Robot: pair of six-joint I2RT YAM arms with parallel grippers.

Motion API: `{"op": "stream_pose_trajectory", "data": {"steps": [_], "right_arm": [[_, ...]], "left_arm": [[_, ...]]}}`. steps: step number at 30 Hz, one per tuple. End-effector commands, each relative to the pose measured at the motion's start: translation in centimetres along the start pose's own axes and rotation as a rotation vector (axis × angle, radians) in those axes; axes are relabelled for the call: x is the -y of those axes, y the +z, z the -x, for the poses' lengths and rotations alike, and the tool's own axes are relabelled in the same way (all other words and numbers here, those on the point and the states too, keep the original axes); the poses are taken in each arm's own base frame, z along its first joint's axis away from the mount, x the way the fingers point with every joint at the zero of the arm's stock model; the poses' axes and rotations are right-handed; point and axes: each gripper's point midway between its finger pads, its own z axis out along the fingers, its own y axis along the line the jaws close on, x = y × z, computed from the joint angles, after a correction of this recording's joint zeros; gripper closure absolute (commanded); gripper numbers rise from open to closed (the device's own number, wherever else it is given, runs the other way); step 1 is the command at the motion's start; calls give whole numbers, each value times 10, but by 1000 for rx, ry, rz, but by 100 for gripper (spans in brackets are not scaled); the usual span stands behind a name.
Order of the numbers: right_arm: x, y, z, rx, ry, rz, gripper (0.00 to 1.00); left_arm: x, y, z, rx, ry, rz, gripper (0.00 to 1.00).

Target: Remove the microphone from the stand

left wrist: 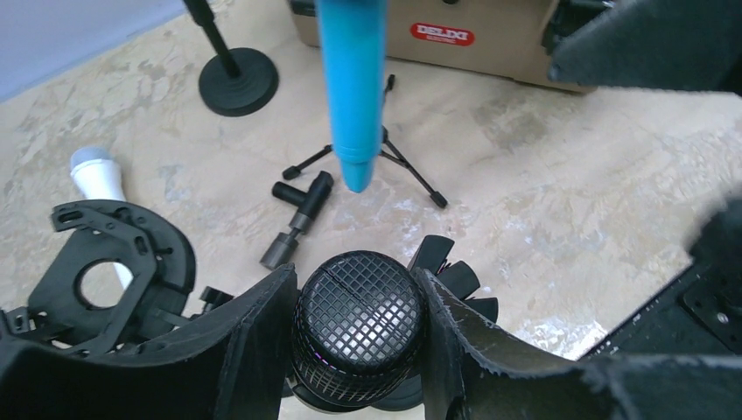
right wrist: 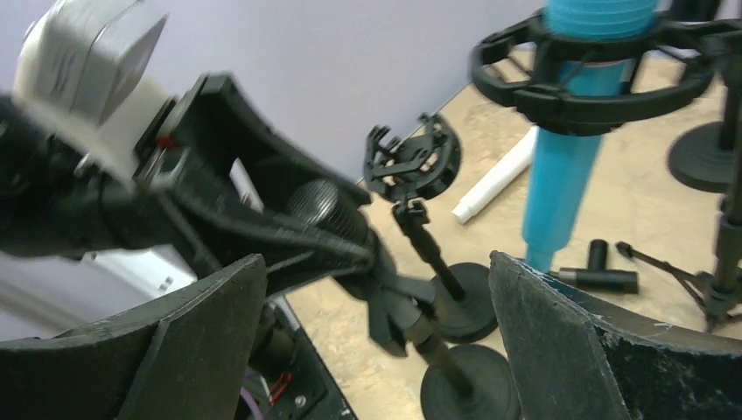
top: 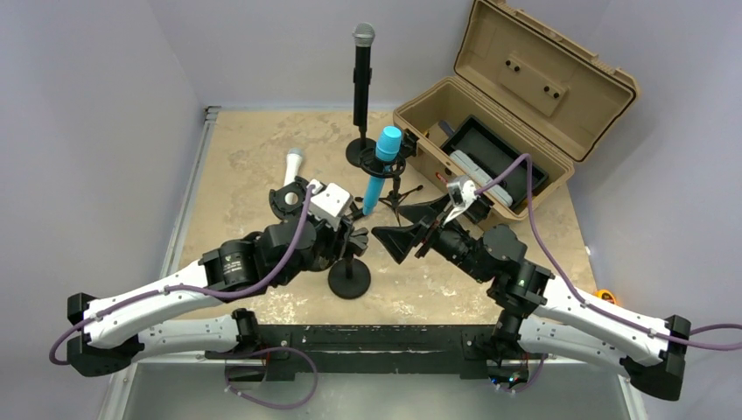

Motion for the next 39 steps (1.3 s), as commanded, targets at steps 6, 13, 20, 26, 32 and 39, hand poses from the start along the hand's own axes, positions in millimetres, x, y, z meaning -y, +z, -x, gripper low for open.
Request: {"op": "stream_pose_trajectory", "data": {"steps": [6,13,20,26,32,39], "right_arm": [[-46,-5,-18,22,-156,346,5],[-25,13,-36,50,-247,289,5],[-22,19,-38,121,-323,311,5],[-21,16,-43,169,-356,344,6],[-14,23,-55,138,-382,325,9],[-1,33,-60,122,-396,255,13]], "left_arm": [[-15,-14,74,174,-183,-14,100],[-11,-15,75,166,-188,-37,100],[0,-13,76,155,-190,-87,100],[8,-11,76,137,-182,-123,100],[10,-13,79,136,-177,-136,100],[13,-14,81,135,-177,-156,100]]}}
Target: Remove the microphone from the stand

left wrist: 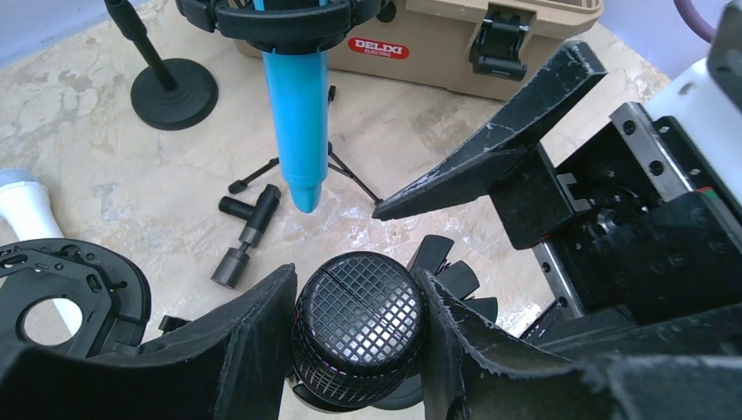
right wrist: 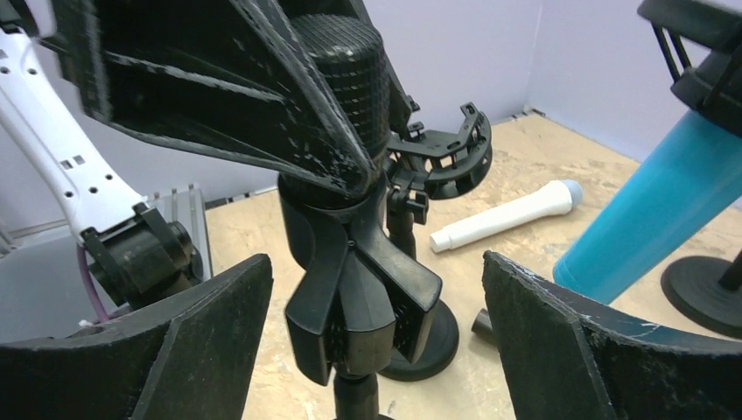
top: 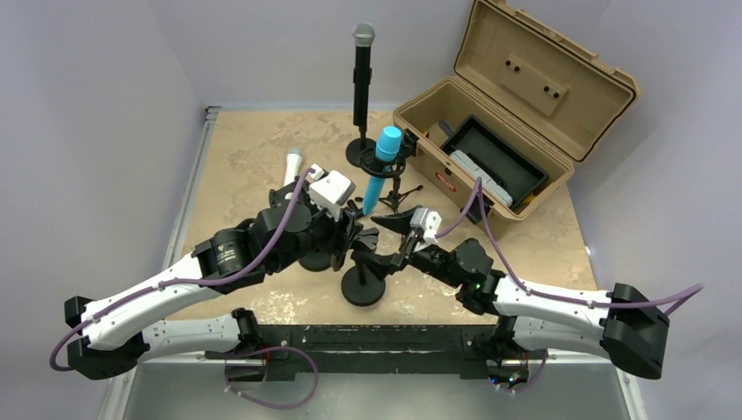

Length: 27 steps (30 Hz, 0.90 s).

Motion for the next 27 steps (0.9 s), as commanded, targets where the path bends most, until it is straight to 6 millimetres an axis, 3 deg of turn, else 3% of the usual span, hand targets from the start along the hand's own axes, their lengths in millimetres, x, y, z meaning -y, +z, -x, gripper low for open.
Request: {"op": "stream_pose_trajectory", "data": {"steps": [1,5,9,20,23,27], "right_arm": [[9,6,14,53,-33,-49,14],[10,8,11,44,-32,-51,19],[9,8,10,48,-34,-45,33],[6,12,-5,15,-72,-11,80],[4,13,-9,8,-76,1,98],[5,15,-20,-24,-79,0,100]], "left_arm": [[9,-13,53,157,-86,-49,100],[10,-12,51,149,-85,-54,100],[10,-13,52,151,-80,-54,100],[14,-16,60,156,-14,-89,100],[16,-16,62,148,3,-99,100],[22,-18,68,152,28,-130,100]]}}
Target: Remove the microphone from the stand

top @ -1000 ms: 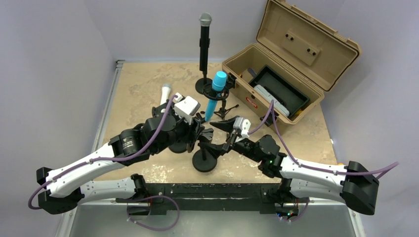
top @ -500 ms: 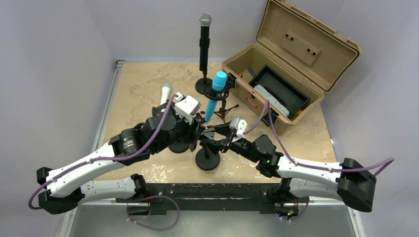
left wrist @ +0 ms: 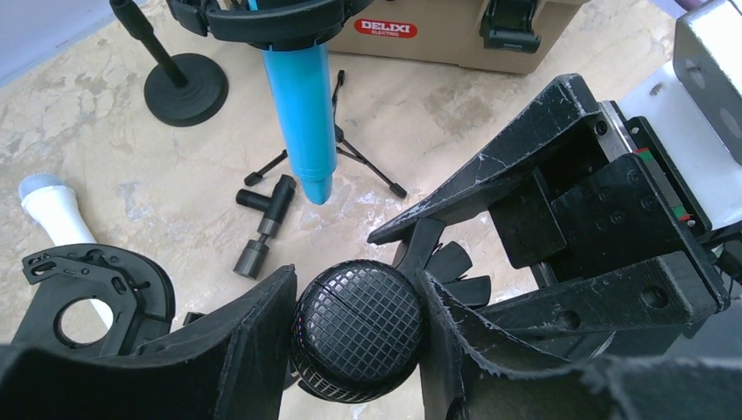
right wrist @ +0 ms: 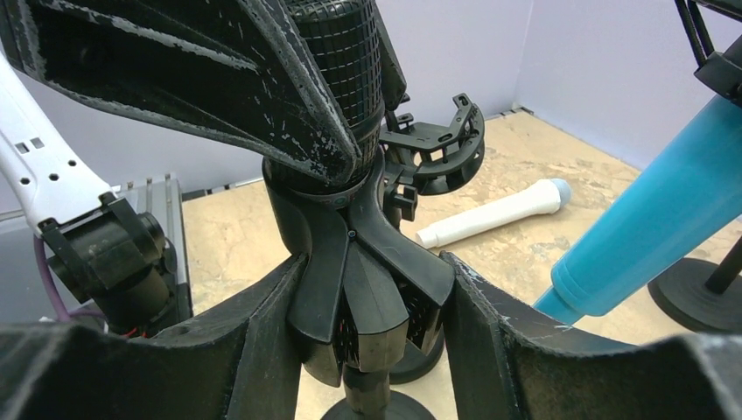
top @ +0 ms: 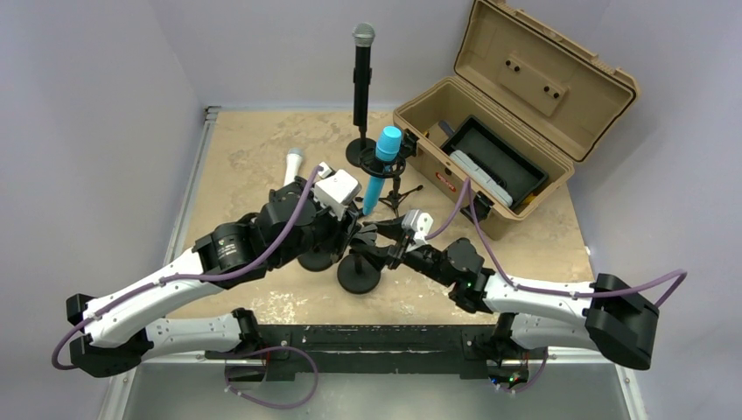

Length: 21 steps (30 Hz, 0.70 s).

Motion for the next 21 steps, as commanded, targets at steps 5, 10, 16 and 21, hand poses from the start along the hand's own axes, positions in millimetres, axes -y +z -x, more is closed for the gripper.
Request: {"op": "stream_pose_trajectory", "data": {"steps": [5,10,16,21], "right_arm": [[1,6,-10,-24,-26,3,100],[-1,4,-2,6,-21,15,100],[-6,3,-2,3,2,39,63],[-8,-4,13,55,-8,47,1]], "left_arm": [[25,-31,88,225,18,-168,100],[34,-34,93,215,53,-215,100],[38,-19,68,153,82,-225,100],[38,-6,45,147,116,-227,100]]}}
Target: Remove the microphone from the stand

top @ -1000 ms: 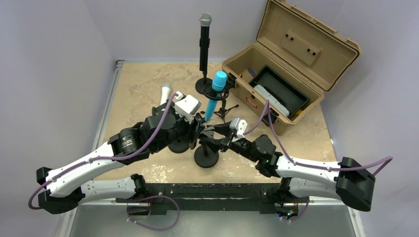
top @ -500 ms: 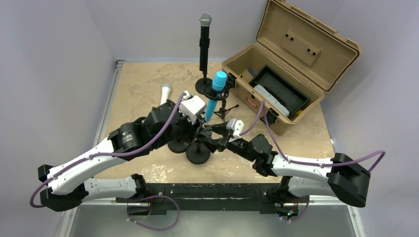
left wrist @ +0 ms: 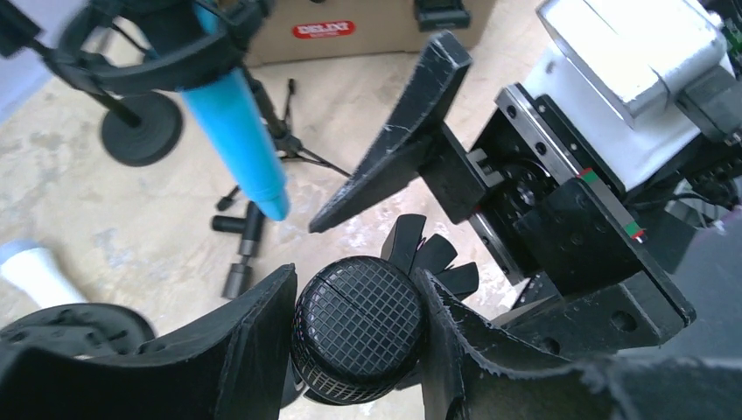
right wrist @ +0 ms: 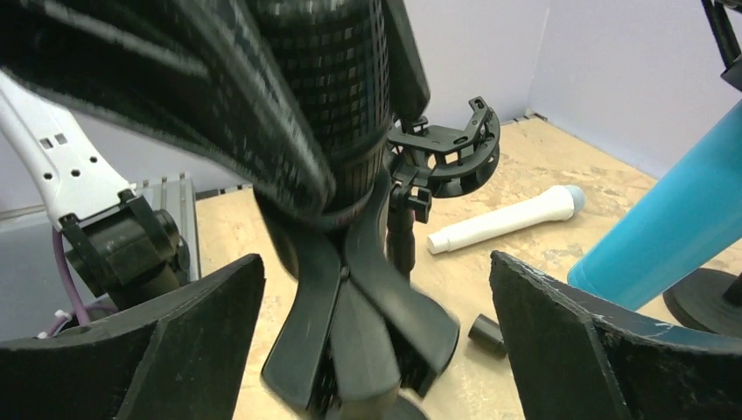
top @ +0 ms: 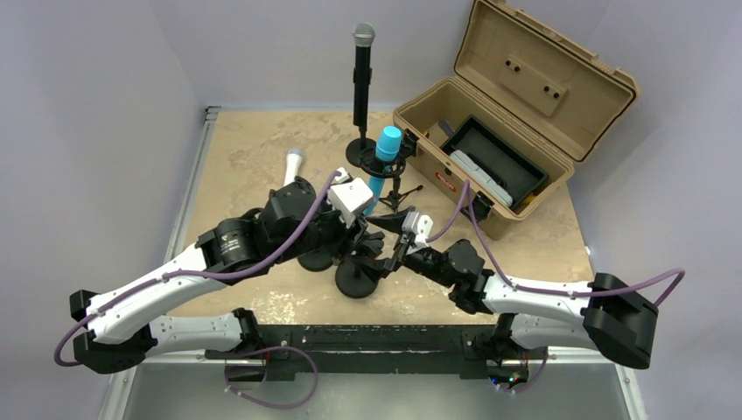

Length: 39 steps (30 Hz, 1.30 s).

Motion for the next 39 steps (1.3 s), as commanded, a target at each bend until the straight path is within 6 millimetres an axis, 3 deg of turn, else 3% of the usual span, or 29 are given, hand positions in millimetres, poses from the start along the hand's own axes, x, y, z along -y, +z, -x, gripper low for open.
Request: {"op": "stream_pose_trajectory", "data": {"steps": [1,6,13,19,22,30,39], "right_arm": [[-6,-6,13,35,-28,34,1],[-13,-7,12,31,-58,83,4],[-20,-10,7,8,-26,116,7],[-13,-10,8,-6,-3,63,10],[-1,-7,0,-40,11,-6,15],[3,0,-9,-71,11,-41,18],[8,-3,4,-36,-14,-78,19]], "left_arm": [[16,-1,34,182,2,-88,100],[18,3,25,169,49,-105,100],[4,-1,22,203,192,-59,100],[4,0,29,250,172,-103,100],[5,4,28,251,176,-117,100],[-5,3,25,245,185,-125,100],[0,7,20,232,176,-160,100]]}}
